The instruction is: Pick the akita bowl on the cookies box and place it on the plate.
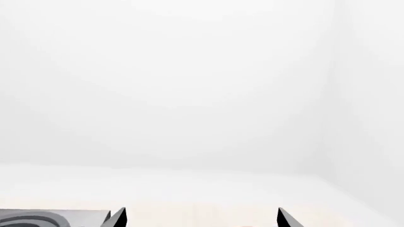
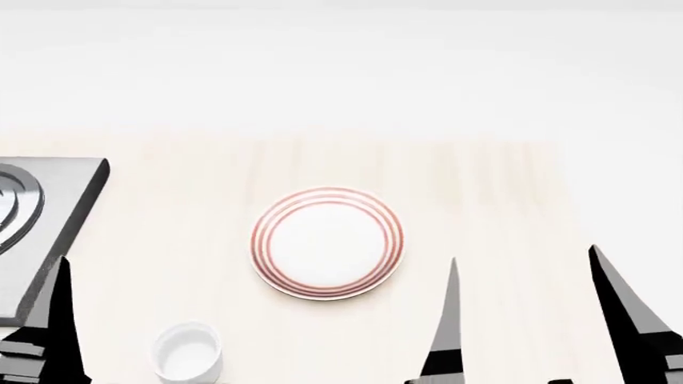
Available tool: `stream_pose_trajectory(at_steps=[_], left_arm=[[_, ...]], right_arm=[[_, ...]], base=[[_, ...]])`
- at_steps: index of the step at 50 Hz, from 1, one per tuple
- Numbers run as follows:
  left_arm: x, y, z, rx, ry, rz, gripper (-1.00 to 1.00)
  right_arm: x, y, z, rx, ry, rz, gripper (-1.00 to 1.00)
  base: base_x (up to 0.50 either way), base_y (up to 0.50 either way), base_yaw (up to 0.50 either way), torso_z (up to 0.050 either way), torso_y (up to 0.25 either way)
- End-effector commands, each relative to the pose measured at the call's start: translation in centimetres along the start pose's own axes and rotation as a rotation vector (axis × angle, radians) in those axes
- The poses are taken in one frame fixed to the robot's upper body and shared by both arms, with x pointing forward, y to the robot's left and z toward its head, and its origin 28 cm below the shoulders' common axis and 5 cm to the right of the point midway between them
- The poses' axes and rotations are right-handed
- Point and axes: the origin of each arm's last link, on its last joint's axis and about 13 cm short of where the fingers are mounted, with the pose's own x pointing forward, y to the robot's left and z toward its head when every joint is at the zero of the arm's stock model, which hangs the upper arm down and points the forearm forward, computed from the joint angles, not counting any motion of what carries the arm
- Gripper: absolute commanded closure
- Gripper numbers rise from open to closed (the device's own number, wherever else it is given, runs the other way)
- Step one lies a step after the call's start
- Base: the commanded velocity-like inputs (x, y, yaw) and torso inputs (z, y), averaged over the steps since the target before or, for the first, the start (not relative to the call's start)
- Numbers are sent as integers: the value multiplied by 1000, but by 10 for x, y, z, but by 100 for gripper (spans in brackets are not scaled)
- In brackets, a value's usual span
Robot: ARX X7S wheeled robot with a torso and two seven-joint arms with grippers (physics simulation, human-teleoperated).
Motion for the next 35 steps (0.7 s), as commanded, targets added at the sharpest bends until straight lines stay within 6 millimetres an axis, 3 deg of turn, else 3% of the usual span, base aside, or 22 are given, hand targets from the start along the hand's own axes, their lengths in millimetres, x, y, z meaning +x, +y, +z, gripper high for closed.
stream_pose_trajectory(at_steps=[1,35], left_arm=[[-4,2,-6,42,6,-34,-100],[-2,3,-2,49,7,-21,-100]], right_arm=[[0,-2,1,-19,8,1,-100],[0,-3,2,-20,14,21,-100]], base=[[0,0,0,0,-250],[0,0,0,0,-250]])
